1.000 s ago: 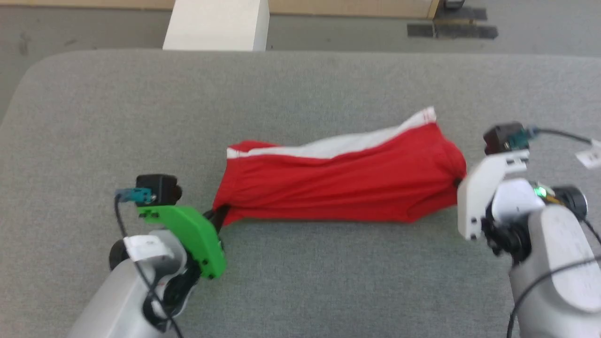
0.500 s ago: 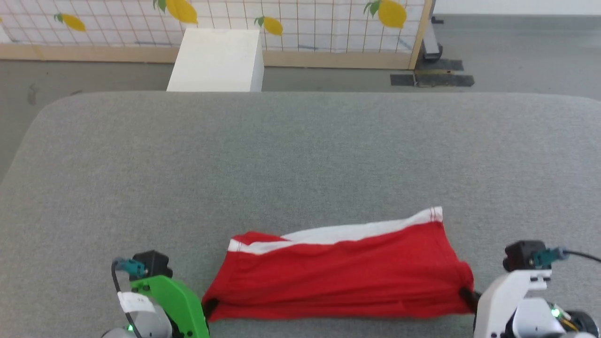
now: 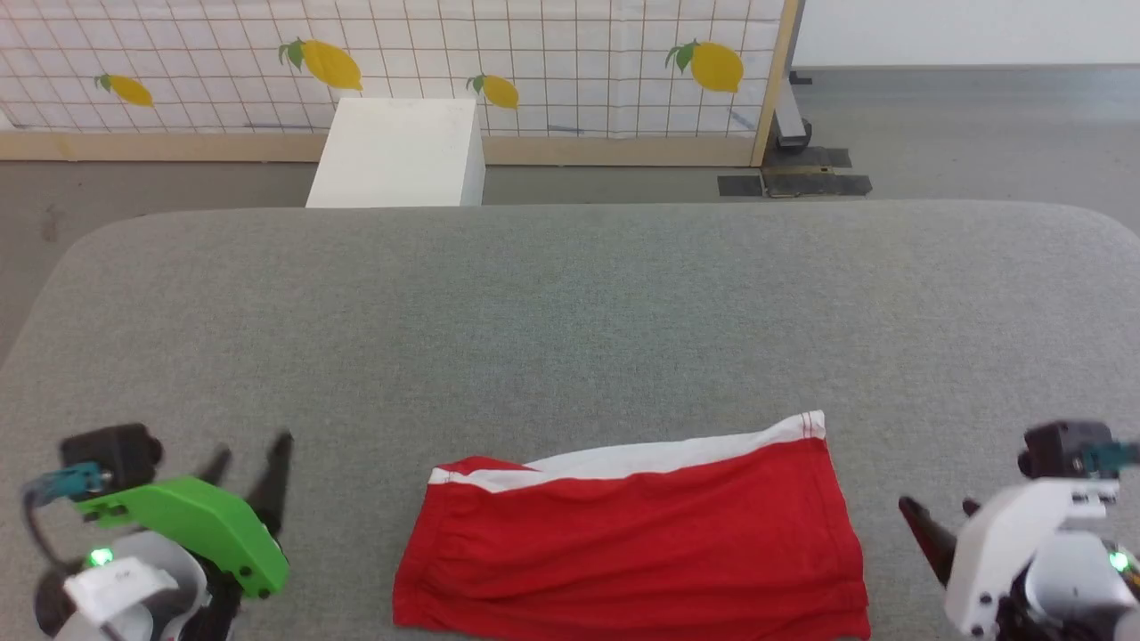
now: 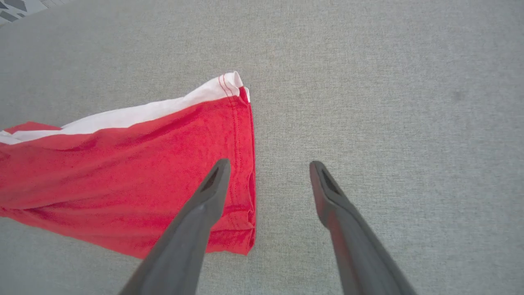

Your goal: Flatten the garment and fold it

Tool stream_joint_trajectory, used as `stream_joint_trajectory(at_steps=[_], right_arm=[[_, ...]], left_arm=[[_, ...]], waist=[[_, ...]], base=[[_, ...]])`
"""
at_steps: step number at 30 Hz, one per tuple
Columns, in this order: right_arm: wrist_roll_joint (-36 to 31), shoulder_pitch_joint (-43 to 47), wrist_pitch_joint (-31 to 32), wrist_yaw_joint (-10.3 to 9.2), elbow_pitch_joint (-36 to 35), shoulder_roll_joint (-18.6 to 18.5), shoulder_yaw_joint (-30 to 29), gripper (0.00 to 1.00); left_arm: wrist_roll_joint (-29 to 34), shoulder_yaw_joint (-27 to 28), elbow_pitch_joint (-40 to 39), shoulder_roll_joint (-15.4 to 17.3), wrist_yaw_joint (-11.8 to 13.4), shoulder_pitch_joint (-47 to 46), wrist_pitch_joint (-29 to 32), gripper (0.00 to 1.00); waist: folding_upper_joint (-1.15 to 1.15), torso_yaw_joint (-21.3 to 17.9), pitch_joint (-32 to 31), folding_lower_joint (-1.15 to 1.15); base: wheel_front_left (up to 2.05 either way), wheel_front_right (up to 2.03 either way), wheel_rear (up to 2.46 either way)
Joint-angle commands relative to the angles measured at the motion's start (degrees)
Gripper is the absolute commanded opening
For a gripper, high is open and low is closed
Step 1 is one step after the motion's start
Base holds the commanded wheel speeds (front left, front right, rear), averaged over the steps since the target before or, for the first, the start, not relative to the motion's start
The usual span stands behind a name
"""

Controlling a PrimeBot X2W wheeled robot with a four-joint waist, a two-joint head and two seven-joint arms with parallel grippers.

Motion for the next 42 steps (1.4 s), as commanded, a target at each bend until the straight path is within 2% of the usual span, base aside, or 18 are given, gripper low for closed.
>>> stream_joint_trajectory(at_steps=[1, 5, 7, 9, 13, 18, 19, 20, 21, 27, 32, 36, 39, 42], right_arm=[[-1.5, -2.5, 1.1, -0.09, 0.4, 0.0, 0.5, 1.00], [-7.1, -7.4, 3.6, -0.09, 4.6, 0.0, 3.1, 1.00], [-8.8, -9.7, 3.9, -0.09, 7.7, -0.1, 4.4, 1.00], [-10.2, -11.3, 4.0, -0.09, 11.0, -0.1, 5.5, 1.00], [-12.4, -13.2, 3.4, -0.09, 16.8, -0.1, 6.6, 1.00], [-11.9, -13.2, 4.0, -0.09, 22.0, 0.0, 8.9, 1.00], [-11.7, -13.1, 4.4, -0.09, 22.5, 0.0, 9.2, 0.82], [-11.5, -13.2, 4.7, -0.09, 23.0, 0.0, 9.4, 0.37], [-10.8, -14.0, 4.6, -0.09, 23.4, -0.5, 9.0, 0.00], [-10.8, -17.2, 3.9, -0.09, 23.1, -3.4, 4.3, 0.00], [-12.5, -19.5, 4.2, -0.09, 24.1, -8.9, -1.0, 0.00], [-14.6, -20.1, 4.6, -0.09, 25.8, -11.7, -4.5, 0.00], [-15.1, -20.4, 4.8, -0.09, 26.2, -12.3, -5.3, 0.00], [-14.3, -19.9, 6.3, -0.09, 24.6, -12.6, -3.2, 0.00]], left_arm=[[2.2, 0.7, -0.5, -0.1, -1.2, -0.5, -4.7, 1.00], [8.9, 1.0, 1.0, -1.2, -4.4, -1.9, -19.0, 1.00], [11.6, 0.7, 2.4, -1.8, -5.4, -2.5, -24.8, 1.00], [13.5, 0.4, 3.8, -2.7, -5.9, -3.2, -28.0, 1.00], [17.1, 0.9, 4.2, -4.5, -6.9, -4.7, -30.0, 1.00], [20.6, 2.7, 3.5, -7.0, -8.4, -4.8, -30.3, 1.00], [21.1, 3.1, 3.4, -7.3, -8.6, -4.7, -30.3, 1.00], [21.8, 3.4, 3.5, -7.8, -9.0, -4.5, -30.3, 1.00], [23.5, 4.4, 3.4, -8.8, -9.8, -4.0, -30.3, 1.00], [26.1, 6.2, 3.7, -10.1, -11.3, -3.9, -30.3, 1.00], [27.2, 7.0, 4.4, -10.9, -12.4, -4.2, -30.3, 1.00], [27.8, 7.6, 5.2, -11.5, -13.1, -4.4, -30.3, 1.00], [28.0, 7.9, 5.8, -12.1, -13.5, -4.3, -30.3, 1.00], [28.3, 8.0, 6.2, -12.5, -13.8, -4.0, -30.3, 1.00]], waist=[[0.00, -0.3, 0.5, 0.00], [0.00, -0.3, 2.5, 0.00], [0.00, 0.0, 3.8, 0.00], [0.00, 0.4, 4.8, 0.00], [0.00, 1.5, 6.9, 0.00], [0.00, 2.3, 8.0, 0.00], [0.00, 2.3, 8.1, 0.00], [0.00, 2.4, 8.2, 0.00], [0.00, 2.5, 8.3, 0.00], [0.00, 2.5, 8.4, 0.00], [0.00, 2.7, 8.4, 0.00], [0.00, 2.7, 8.2, 0.00], [0.00, 2.7, 7.7, 0.00], [0.00, 2.8, 6.7, 0.00]], base=[[0.00, 0.00, 0.00], [0.00, 0.00, 0.00], [0.00, 0.00, 0.00], [0.00, 0.00, 0.00], [0.00, 0.00, 0.00], [0.00, 0.00, 0.00], [0.00, 0.00, 0.00], [0.00, 0.00, 0.00], [0.00, 0.00, 0.00], [0.00, 0.00, 0.00], [0.00, 0.00, 0.00], [0.00, 0.00, 0.00], [0.00, 0.00, 0.00], [0.00, 0.00, 0.00]])
